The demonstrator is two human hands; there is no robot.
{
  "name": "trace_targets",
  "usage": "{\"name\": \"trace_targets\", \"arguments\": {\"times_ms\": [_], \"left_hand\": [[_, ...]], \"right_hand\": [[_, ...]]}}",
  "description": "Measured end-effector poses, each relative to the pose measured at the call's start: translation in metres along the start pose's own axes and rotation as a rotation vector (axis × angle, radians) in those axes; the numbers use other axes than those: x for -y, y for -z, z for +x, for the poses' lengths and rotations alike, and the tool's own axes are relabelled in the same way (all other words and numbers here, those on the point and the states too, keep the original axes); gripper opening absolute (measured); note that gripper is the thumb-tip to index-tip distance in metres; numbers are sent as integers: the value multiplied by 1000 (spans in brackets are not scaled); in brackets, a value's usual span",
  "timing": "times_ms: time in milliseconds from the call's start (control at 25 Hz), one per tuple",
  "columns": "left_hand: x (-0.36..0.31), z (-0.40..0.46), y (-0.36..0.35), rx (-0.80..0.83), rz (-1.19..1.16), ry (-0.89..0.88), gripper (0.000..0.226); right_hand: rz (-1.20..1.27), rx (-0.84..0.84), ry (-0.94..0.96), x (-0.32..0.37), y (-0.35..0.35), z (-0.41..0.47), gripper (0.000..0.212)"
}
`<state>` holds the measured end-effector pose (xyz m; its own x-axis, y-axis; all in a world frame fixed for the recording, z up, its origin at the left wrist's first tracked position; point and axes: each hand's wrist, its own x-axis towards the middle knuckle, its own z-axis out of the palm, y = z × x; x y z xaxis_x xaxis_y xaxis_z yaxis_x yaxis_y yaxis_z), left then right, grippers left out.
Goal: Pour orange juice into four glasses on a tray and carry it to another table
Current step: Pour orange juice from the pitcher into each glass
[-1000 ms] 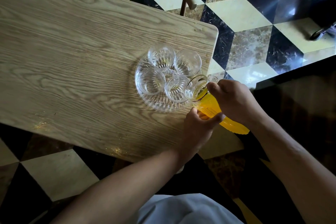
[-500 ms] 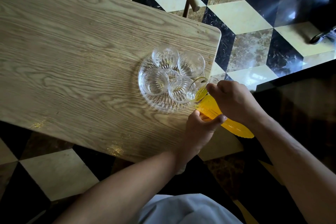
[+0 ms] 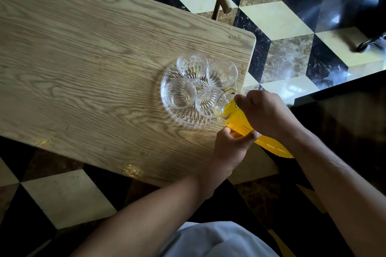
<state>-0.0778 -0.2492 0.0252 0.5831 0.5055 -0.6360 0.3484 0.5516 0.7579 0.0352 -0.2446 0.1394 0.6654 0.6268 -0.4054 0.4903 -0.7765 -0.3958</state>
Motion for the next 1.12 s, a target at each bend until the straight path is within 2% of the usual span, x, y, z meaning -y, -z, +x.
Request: {"name": "trace_targets", "arguments": {"times_ms": [280,880,1120], "left_hand": [[-2,-5,-2,8,-72,12,54],[5,-3,-3,4,-75,50,61],[11,1,-7,3,-126,96,55]], "right_hand": [[-69,19,25,4,-1,1,55],[-125,46,-15,9,1,1,54],[-138,54,8,11,3,3,55]]}}
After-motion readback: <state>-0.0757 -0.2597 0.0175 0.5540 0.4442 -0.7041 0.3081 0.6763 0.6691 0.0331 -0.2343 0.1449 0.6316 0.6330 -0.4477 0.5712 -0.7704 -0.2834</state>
